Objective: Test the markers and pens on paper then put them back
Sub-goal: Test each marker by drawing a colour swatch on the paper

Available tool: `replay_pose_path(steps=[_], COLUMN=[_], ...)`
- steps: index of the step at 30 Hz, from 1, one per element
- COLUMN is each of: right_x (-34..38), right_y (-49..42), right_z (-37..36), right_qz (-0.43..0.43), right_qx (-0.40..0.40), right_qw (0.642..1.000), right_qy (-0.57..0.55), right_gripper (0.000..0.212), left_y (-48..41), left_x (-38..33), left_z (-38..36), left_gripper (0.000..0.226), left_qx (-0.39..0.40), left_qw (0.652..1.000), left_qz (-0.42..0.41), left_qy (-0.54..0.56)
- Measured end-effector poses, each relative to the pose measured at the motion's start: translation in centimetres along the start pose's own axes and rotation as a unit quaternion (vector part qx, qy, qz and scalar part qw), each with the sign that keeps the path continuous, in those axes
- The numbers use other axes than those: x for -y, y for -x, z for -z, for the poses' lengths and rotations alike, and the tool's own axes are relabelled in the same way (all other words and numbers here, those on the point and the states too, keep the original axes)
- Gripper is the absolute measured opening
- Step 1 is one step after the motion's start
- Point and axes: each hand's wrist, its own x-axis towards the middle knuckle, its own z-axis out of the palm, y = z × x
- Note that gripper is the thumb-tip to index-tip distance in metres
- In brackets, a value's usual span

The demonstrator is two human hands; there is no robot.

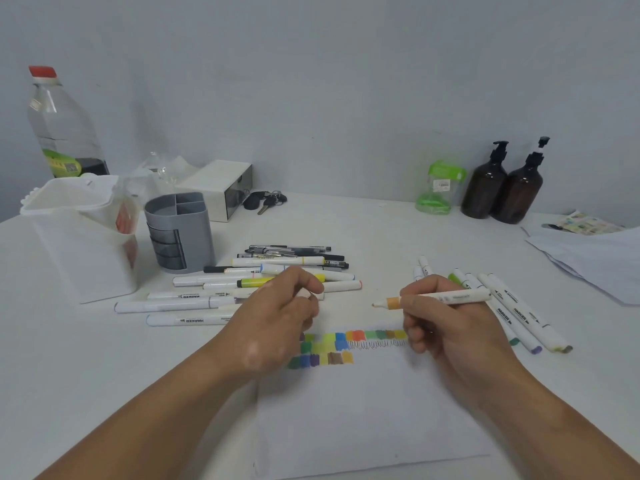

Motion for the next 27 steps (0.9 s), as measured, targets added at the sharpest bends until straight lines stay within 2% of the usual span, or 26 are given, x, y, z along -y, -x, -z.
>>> replay_pose_path(steps=[2,8,16,24,27], right_x=[-0.03,0.31,0.69,0.44,0.42], right_y=[-0.04,0.06,0.34,0.38,0.35], right_z=[0.07,-0.09,-0.16,-0.24,-0.02], right_qz=[-0.007,0.007,0.032,0.033,0.035], right_qx=[0.018,0.033,0.056,0.075,0.077], right_qw=[0.999,0.997,0.997,0.996,0.996], right_qy=[-0.043,-0.062,-0.049,-0.025,-0.016], right_gripper=[0.006,0.007,0.011,0.004,0.017], left_y=[0.24,0.4,0.75,0.73,0.76], left_x=[-0.16,-0.1,-0.76,-0.57,-0.59], left_z=[-0.07,-0.08,-0.71,-0.67,-0.58], left_gripper=[0.034,0.003,0.014,0.019,0.026], left_qx=[0.019,0.058,0.051,0.051,0.051], left_qw=[1.0,0.991,0.991,0.983,0.981], left_qz=[-0.022,-0.085,-0.09,-0.108,-0.119], left_qy=[0.002,-0.085,-0.088,-0.138,-0.144])
